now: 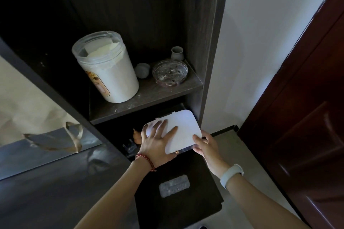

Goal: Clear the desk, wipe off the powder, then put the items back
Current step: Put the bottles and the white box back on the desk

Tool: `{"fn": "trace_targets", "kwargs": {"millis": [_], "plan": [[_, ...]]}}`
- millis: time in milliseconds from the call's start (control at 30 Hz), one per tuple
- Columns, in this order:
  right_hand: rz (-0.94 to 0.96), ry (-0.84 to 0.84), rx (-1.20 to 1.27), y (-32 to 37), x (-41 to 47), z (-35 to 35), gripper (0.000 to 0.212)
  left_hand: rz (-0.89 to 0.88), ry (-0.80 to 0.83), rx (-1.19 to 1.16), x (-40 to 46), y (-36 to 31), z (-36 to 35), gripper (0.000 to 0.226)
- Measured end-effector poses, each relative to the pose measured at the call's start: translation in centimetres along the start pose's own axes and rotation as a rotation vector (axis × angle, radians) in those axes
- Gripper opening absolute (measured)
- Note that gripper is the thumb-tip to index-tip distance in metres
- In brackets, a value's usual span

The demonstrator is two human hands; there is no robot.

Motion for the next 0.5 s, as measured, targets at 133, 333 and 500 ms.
{"fn": "trace_targets", "kwargs": {"millis": [133,333,500], "plan": [[0.150,0.060,-0.074,0.5,-2.2,0.6,0.035,0.029,-0.165,-0.097,-3.0,-0.6,-1.4,0.078],[0.219,-0.001,-0.129,-0.8,-5.8,3.5,0.047,0.058,-0.171,-0.186,-6.5,-3.2,-2.7,0.064],[0.119,-0.023,-0.107,-2.9,-7.8,4.7,0.035,0.223,-0.159,-0.351,-9.9,-3.5,-4.0,0.077]]}}
Point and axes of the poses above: each hand's wrist, its own x-axis towards the middle knuckle, its own z-axis out of the back of the hand, y = z × x, the point moved 1 cm from there along x, towards the middle knuckle, and after that the axes turned 9 degrees about z, right-handed, at the moved point
